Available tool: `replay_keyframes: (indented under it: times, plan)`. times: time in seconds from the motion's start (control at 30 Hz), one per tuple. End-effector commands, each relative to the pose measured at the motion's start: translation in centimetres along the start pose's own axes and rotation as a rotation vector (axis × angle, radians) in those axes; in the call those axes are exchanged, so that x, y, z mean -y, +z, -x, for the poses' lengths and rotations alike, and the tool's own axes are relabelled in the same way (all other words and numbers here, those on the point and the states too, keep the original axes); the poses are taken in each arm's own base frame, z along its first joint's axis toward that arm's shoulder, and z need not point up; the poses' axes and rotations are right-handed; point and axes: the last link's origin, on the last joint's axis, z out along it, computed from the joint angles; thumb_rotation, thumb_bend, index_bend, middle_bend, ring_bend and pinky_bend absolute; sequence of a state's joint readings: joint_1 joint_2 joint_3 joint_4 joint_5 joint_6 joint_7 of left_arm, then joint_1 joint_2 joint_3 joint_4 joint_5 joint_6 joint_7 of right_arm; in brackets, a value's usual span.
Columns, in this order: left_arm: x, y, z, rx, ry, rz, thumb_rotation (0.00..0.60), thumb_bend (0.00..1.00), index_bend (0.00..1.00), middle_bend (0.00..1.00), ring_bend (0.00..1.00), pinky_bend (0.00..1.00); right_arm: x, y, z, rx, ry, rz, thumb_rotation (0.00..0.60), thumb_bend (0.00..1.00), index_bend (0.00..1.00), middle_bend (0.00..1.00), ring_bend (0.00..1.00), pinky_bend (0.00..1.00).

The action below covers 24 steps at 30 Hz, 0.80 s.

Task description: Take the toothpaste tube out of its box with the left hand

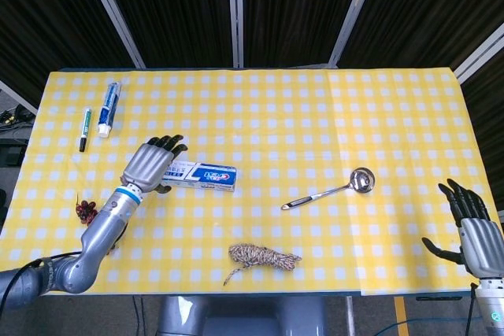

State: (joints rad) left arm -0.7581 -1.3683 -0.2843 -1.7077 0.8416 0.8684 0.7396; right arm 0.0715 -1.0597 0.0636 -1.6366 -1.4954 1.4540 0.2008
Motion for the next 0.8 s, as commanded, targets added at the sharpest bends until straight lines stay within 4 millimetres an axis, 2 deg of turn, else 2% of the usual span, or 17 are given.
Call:
replay_keyframes:
  times: [0.03,0.33,0.8]
  plan:
    - [-2.3,1.8,0.8,0.052,0.021,0.020,0.600,0.00,0.21,0.08,0.13,0.20,-0.1,0.0,-0.1,-0.002,0.006,0.003,0.600,0.08,0.00,0.00,0.00,0.00]
    - [-4.9,4.1,2.1,0.138,-0.001,-0.008,0.600,0.00,0.20,0.08,0.13,0.19,-0.6,0.2,-0.5,-0.001,0.033,0.013,0.600,0.08,0.00,0.00,0.00,0.00]
    - [-6.6,6.2,2.8,0.149,0.029,-0.039,0.600,0.00,0.19,0.04,0.10,0.16,-1.2,0.3,-1.2,-0.008,0.064,0.030,0.600,0.08,0.00,0.00,0.00,0.00]
